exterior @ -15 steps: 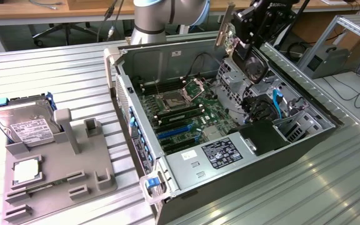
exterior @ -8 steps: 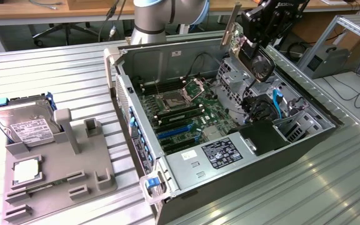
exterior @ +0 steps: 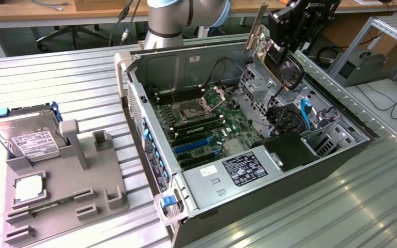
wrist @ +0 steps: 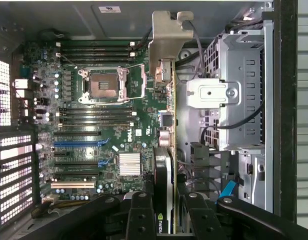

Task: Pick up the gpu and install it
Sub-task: 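Insert the gpu into the slot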

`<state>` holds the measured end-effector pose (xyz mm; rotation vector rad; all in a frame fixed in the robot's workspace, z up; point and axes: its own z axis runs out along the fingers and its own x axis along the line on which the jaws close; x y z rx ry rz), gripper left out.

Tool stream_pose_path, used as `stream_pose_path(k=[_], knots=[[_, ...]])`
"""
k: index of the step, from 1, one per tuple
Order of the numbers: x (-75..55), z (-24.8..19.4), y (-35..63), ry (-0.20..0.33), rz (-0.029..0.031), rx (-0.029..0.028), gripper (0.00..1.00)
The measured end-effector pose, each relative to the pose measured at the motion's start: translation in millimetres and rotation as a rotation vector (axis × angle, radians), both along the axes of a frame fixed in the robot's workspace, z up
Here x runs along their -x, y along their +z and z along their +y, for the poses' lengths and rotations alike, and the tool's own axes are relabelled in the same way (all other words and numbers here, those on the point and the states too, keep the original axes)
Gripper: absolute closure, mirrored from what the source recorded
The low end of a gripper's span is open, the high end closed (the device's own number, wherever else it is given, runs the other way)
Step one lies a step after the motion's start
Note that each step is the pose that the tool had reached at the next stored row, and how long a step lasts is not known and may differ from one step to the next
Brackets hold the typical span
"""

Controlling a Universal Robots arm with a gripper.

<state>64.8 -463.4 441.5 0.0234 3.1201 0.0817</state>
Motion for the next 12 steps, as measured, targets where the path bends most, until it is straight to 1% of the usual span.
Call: stream_pose_path(k=[8, 9, 12], knots=[[0.0, 0.0, 0.0, 0.001, 0.0, -0.0001, 0.73], [0.0, 0.0, 0.0, 0.012, 0.0, -0.0001, 0.73], [0.0, 0.0, -0.2, 0.104, 0.0, 0.0005, 0.73]])
